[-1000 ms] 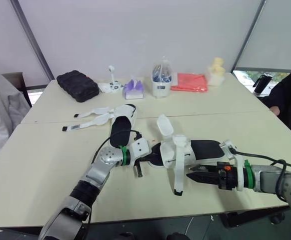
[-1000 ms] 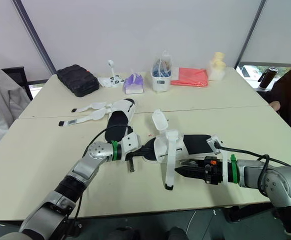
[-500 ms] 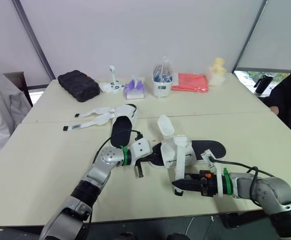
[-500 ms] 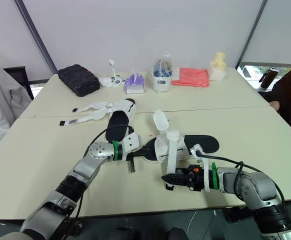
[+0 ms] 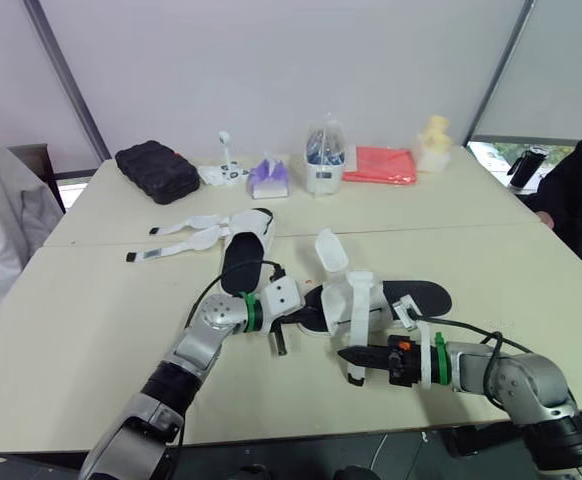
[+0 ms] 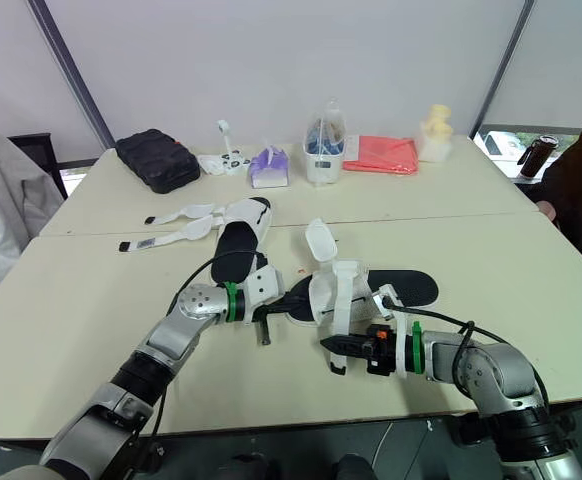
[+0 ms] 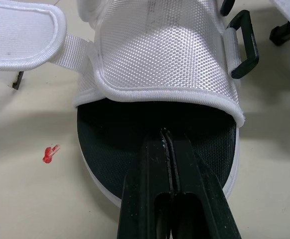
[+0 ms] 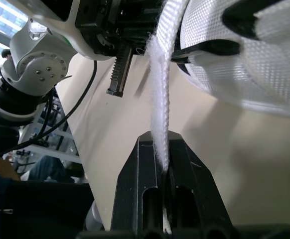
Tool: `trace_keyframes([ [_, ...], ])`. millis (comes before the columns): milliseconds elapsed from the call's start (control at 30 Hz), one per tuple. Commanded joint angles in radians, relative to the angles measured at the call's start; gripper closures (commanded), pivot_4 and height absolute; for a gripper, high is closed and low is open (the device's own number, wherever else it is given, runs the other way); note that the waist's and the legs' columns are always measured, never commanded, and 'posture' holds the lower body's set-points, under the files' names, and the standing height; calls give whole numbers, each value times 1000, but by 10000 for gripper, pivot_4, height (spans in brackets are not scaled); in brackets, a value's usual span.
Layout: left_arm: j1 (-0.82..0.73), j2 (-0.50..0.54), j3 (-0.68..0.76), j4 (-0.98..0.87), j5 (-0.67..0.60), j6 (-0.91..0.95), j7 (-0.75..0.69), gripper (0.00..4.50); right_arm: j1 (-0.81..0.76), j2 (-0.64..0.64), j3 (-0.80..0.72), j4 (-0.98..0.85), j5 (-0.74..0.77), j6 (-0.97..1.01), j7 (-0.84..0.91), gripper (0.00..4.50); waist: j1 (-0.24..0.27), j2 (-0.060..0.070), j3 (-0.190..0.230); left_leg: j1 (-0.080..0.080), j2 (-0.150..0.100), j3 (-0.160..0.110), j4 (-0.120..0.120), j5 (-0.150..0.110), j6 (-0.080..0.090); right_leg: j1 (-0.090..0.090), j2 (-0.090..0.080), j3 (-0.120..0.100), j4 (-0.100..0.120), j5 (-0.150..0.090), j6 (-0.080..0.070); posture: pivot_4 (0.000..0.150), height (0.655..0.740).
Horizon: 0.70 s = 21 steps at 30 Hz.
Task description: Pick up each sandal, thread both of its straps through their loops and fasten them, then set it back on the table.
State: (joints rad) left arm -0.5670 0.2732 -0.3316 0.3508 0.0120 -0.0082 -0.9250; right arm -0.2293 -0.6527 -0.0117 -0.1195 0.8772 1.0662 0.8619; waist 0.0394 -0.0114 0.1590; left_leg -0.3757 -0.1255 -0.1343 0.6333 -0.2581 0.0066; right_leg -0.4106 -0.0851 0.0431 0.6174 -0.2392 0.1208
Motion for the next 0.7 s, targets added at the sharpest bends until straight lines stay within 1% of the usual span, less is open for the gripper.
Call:
trace_keyframes([
  [33,8,0,-20,4,17,6,-5,45000,-49,-55,-57,-66,71,53,55,44469,0,0,0,0,0,0,0,0,0,0,0,0,0,0,0,1500,7400],
  [167,10,0,-23,3,16,7,-9,45000,-180,-83,-108,-28,138,116,77,44469,-1,0,0,0,0,0,0,0,0,0,0,0,0,0,0,1500,7400],
  [267,7,-2,-25,9,16,6,-13,45000,-279,-81,-113,46,123,127,72,44469,0,0,0,0,0,0,0,0,0,0,0,0,0,0,0,1500,7400],
  [333,7,-2,-26,9,16,6,-14,45000,-304,-77,-113,71,113,132,71,44469,2,0,0,0,0,-1,-1,0,0,0,0,-1,0,0,0,1500,7400],
  [367,6,-4,-27,12,17,5,-13,45000,-364,-71,-98,152,83,123,79,44469,1,0,0,0,0,-1,-1,0,0,0,0,-1,-1,0,0,1500,7400],
  [433,4,-5,-29,15,18,4,-14,45000,-439,-65,-76,255,43,109,94,44469,-1,0,0,-1,-1,0,-1,0,0,-1,-1,0,-1,0,0,1500,7400],
  [567,2,-5,-32,17,22,0,-13,45000,-529,-56,-22,380,-29,89,148,44469,0,0,0,-1,-1,0,-1,0,0,-1,-1,0,-1,0,0,1500,7400],
  [700,6,-6,-32,14,23,1,-8,45000,-573,-62,51,468,-119,30,233,44469,0,0,0,-2,-1,0,-1,0,0,-2,-2,-1,-1,0,0,1500,7400],
])
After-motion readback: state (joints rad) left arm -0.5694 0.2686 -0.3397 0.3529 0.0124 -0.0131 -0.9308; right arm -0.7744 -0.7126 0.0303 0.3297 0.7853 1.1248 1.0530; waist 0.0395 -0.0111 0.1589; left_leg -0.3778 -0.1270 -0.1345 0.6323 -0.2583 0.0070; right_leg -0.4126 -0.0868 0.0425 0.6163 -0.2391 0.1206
